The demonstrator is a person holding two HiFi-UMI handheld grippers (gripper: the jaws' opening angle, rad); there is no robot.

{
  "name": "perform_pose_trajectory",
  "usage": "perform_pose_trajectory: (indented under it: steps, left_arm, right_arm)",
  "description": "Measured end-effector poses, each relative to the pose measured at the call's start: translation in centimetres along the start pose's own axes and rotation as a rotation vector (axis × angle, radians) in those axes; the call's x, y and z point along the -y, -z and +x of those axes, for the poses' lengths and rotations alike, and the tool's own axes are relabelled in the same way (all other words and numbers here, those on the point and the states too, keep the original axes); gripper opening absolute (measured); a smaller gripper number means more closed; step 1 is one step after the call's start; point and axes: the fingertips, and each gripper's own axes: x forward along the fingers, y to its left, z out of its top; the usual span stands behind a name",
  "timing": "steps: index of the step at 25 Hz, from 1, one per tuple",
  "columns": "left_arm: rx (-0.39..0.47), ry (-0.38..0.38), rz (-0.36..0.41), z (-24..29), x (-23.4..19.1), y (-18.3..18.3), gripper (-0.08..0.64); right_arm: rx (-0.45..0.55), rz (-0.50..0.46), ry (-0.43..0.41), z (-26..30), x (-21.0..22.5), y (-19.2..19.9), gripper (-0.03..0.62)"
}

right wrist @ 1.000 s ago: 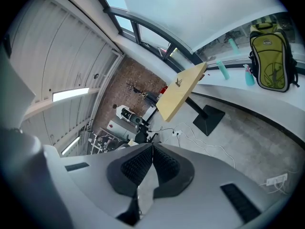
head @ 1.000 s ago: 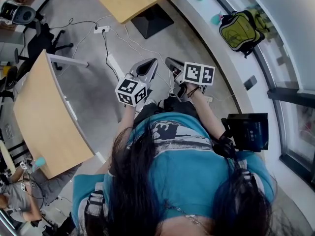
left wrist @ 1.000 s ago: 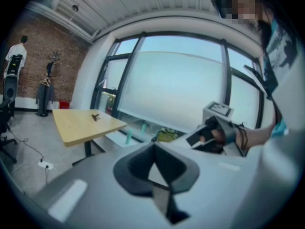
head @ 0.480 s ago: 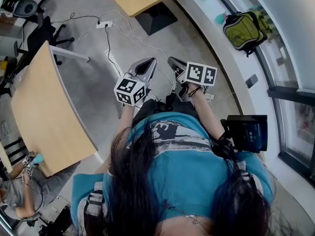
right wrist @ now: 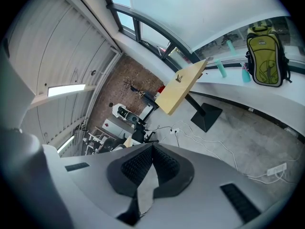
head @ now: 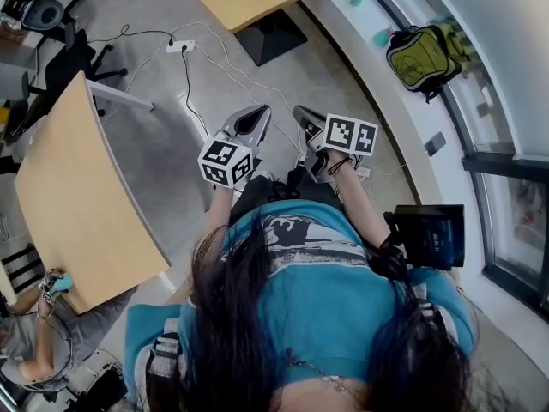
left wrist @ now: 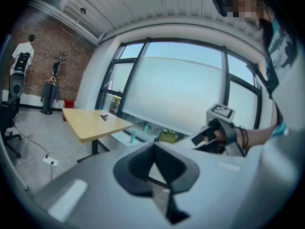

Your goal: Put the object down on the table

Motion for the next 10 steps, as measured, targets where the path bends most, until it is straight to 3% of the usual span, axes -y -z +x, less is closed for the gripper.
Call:
perform_pose_trajectory:
  steps: [10]
  left_arm:
    - [0.018, -0.02, -0.004, -0.28, -0.37, -0.22, 0.002]
  right_arm:
    - [-0.025, -0.017, -0.001, 0.53, -0.05, -0.11, 0.012]
